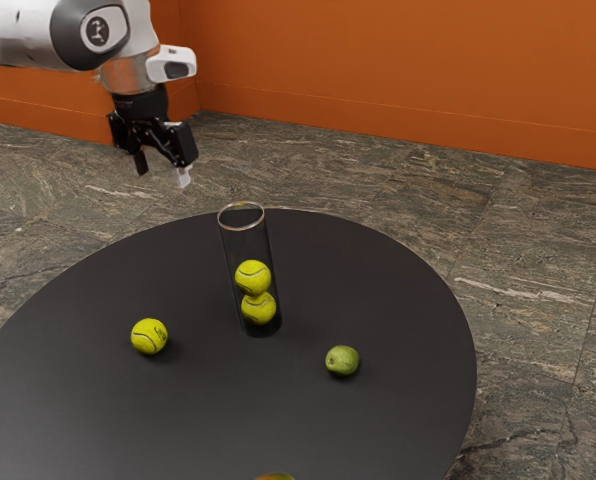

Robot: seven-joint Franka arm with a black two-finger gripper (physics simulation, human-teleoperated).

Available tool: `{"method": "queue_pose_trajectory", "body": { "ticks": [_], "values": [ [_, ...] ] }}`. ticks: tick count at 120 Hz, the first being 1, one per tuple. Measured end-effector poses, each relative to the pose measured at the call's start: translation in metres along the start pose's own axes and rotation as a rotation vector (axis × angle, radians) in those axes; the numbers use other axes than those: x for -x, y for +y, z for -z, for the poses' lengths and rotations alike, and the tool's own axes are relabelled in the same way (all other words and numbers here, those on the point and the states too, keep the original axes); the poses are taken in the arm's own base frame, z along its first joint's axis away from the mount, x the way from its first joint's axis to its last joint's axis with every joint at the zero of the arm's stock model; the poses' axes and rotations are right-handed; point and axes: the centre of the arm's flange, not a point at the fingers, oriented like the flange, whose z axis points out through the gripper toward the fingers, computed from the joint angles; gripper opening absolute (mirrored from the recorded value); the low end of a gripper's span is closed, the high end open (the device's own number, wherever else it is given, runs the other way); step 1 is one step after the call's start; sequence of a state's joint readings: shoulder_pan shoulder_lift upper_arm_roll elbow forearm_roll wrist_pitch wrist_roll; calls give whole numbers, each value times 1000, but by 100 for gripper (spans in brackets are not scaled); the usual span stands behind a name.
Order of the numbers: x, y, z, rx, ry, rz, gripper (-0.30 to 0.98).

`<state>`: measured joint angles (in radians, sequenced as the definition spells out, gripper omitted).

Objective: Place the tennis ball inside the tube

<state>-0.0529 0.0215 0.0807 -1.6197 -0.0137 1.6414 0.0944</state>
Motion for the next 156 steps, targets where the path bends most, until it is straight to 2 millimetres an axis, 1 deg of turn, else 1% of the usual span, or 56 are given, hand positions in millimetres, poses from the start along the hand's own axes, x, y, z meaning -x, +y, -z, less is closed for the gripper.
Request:
{"method": "queue_pose_trajectory", "body": {
  "ticks": [8, 12, 18, 25, 28, 31, 45, 49, 53, 61, 76, 81, 101, 114, 123, 137, 141, 146, 156],
  "values": [
    [2, 14, 1, 0, 6, -35, 69],
    [4, 21, -2, 1, 1, -51, 69],
    [12, 31, -13, 3, -19, -77, 69],
    [24, 37, -37, -1, -58, -97, 69],
    [28, 34, -49, -1, -73, -94, 68],
    [31, 26, -62, -2, -89, -82, 68],
    [44, -33, -112, 2, -120, 18, 69],
    [47, -45, -124, 3, -120, 38, 69],
    [51, -52, -138, 3, -121, 49, 69],
    [58, -53, -168, 2, -112, 49, 69],
    [64, -34, -209, -5, -77, 21, 69],
    [63, -31, -222, -10, -60, 17, 69],
    [58, -29, -251, -23, -2, 37, 69],
    [55, -33, -262, -37, 23, 53, 69],
    [58, -47, -270, -45, 24, 85, 69],
    [66, -91, -285, -56, 17, 175, 69],
    [68, -100, -291, -60, 14, 193, 69],
    [68, -104, -298, -64, 9, 200, 69],
    [64, -99, -305, -69, 11, 191, 69]
  ]
}}
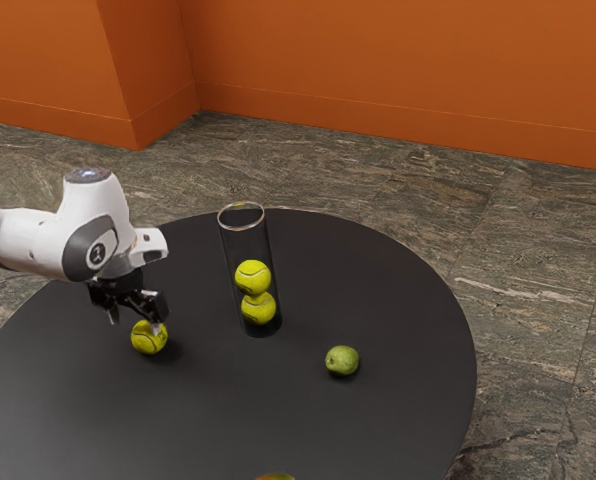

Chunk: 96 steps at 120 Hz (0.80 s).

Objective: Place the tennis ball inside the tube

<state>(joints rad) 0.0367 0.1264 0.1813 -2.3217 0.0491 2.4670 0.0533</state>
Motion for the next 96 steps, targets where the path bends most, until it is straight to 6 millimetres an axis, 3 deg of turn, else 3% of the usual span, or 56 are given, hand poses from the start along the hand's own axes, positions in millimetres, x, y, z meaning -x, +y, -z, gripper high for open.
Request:
{"method": "queue_pose_trajectory", "body": {
  "ticks": [31, 57, 72, 82, 96],
  "values": [
    [-2, 4, -22, -7, -12, 3, 68],
    [-8, 7, -34, -14, -9, 3, 44],
    [-10, 7, -34, -17, 2, 6, 39],
    [-12, 12, -26, -15, 21, 3, 35],
    [-12, 20, 4, -9, 69, -3, 29]
  ]
}}
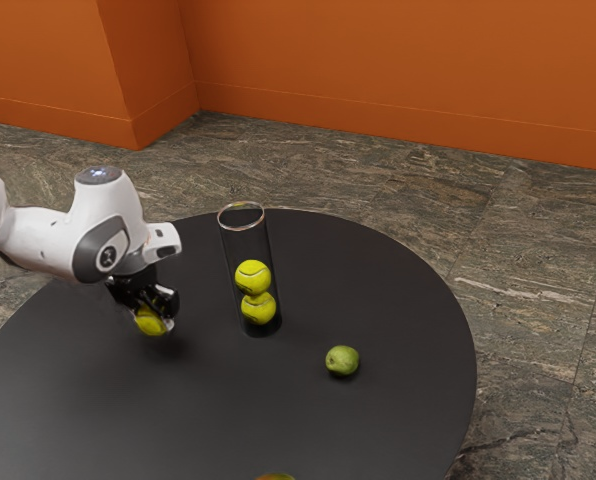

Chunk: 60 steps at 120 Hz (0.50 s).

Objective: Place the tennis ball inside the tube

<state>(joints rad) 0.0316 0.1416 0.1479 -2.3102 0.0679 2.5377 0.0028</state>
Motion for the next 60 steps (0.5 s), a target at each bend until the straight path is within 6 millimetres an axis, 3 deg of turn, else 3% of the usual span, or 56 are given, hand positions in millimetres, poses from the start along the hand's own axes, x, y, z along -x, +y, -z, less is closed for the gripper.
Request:
{"method": "queue_pose_trajectory", "body": {
  "ticks": [8, 25, 40, 51, 60],
  "values": [
    [1, 11, 29, 8, 39, -13, 25],
    [9, 32, 127, 21, 157, -38, 20],
    [21, 56, 196, 20, 224, -66, 19],
    [3, 83, 245, 15, 252, -90, 20],
    [-18, 98, 256, 7, 232, -105, 21]
  ]
}}
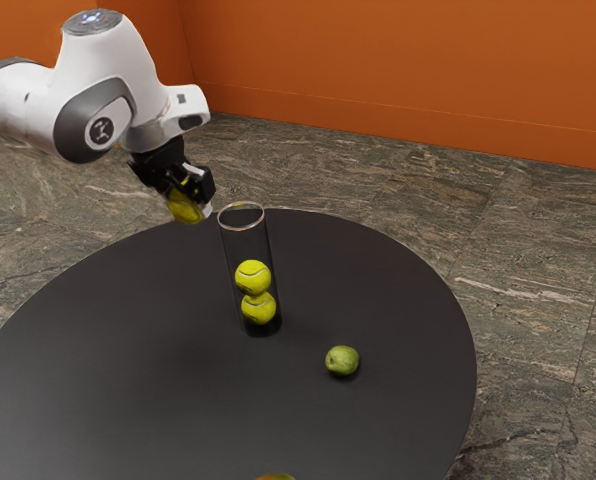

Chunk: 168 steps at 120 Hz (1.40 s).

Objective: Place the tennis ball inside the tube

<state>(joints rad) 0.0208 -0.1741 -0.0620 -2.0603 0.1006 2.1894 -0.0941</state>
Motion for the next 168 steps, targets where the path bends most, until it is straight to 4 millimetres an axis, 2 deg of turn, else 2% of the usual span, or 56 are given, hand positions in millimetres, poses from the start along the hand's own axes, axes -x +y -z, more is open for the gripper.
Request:
{"method": "queue_pose_trajectory", "body": {
  "ticks": [25, 59, 67, 80, 87, 112, 136, 144, 152, 156, 168],
  "values": [
    [-26, 20, -14, -16, -70, -26, 22],
    [-59, 62, -28, -3, -87, -77, 23],
    [-65, 58, -26, -14, -78, -73, 24],
    [-70, 33, -32, -36, -84, -35, 24],
    [-70, 25, -36, -39, -92, -21, 30],
    [-69, 38, -36, -17, -100, -39, 53],
    [-66, 31, -32, -13, -116, -34, 62],
    [-61, 31, -25, 22, -144, -33, 64],
    [-59, 31, -9, 55, -165, -40, 65],
    [-62, 31, 4, 68, -164, -44, 66],
    [-77, 28, 62, 95, -129, -64, 67]
  ]
}}
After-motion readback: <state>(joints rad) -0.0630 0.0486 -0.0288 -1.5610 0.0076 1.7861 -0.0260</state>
